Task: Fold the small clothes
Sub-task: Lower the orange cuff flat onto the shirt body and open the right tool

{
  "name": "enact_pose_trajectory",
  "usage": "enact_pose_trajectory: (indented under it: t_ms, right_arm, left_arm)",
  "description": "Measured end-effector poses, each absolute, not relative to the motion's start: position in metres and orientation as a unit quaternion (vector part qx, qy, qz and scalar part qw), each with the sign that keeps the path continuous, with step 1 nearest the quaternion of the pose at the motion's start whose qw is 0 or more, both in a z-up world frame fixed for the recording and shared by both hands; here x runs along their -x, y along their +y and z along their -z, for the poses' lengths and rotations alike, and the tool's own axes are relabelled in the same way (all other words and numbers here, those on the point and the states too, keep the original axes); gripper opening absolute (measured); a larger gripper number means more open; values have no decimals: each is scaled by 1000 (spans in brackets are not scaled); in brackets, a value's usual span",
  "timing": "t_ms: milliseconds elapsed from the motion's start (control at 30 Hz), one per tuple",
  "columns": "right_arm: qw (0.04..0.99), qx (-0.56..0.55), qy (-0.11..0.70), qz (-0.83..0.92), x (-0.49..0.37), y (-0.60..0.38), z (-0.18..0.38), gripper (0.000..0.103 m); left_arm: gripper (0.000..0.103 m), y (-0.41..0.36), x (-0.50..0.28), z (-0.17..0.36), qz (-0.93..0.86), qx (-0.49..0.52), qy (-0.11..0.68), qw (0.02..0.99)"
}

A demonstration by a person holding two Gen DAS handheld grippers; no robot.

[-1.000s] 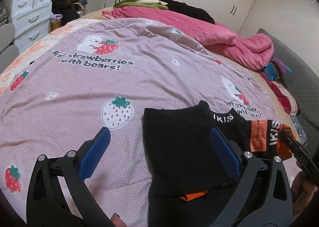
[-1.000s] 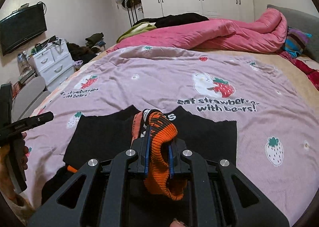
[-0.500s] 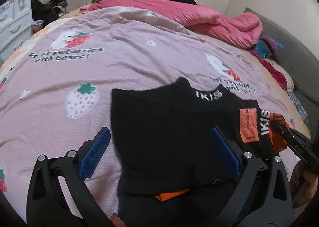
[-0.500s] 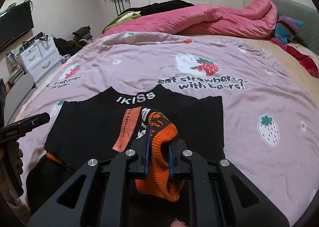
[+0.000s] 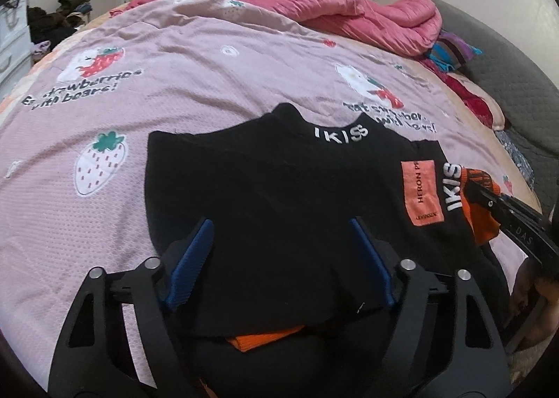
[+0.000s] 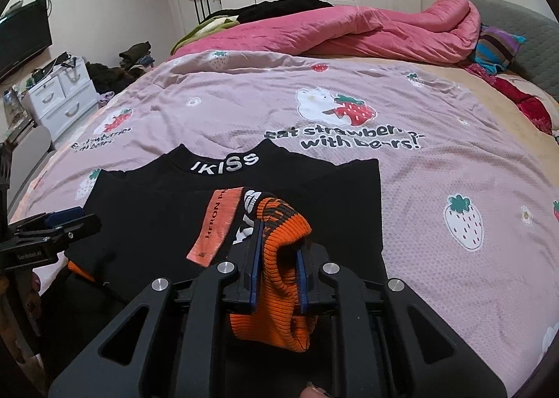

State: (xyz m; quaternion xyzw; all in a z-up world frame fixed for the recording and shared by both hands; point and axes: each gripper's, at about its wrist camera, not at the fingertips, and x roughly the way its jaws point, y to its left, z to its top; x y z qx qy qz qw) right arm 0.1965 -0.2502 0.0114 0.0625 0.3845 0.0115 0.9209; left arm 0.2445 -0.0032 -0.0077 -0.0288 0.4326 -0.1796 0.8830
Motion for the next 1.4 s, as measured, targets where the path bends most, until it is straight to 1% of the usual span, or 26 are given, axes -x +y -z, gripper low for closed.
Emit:
enact_pose_trajectory:
  t_ms: [133, 267, 467, 533, 600, 700, 800, 900, 1000, 1167, 1233, 1400]
  right_arm:
    - [919, -64, 388, -7, -195, -252, -9, 18]
    - [918, -71, 389, 9, -193, -257, -7, 23]
    - [921, -88, 378, 24, -186, -266, -17, 23]
    - [924, -87, 372, 23, -184, -263, -21, 26]
    - [925, -86, 370, 16, -182, -260, -24, 33]
    - [925, -81, 371, 3, -182, -252, -27, 38]
    - [923, -75, 376, -13, -184, -242, -27, 43]
    - [921, -69, 383, -32, -186, -230, -25, 44]
    - [914, -77, 393, -57, -191, -219, -19, 48]
    - [896, -56, 433, -74, -204, -204, 7, 50]
    - [883, -49, 461, -68, -207, -203, 23, 55]
    - [884, -48, 461, -69, -201, -206, 37, 56]
  left_arm:
    - [69, -6, -244, 12, 183, 25, 440, 879]
    - [69, -8, -244, 14, 183, 23, 443, 877]
    - [69, -10, -244, 13, 188, 25, 446, 875]
    - [69, -10, -244, 14, 189, 24, 448, 874]
    - [69, -11, -243, 16, 188, 22, 449, 873]
    - [69, -12, -242, 18, 186, 19, 453, 872]
    - [69, -14, -241, 21, 182, 14, 456, 871]
    - [69, -14, -240, 23, 181, 9, 460, 869]
    - [69, -10, -239, 26, 179, 12, 464, 867]
    - [69, -9, -238, 28, 179, 6, 469, 865]
    - [69, -10, -237, 29, 177, 6, 469, 865]
    - [69, -13, -236, 31, 176, -4, 471, 864]
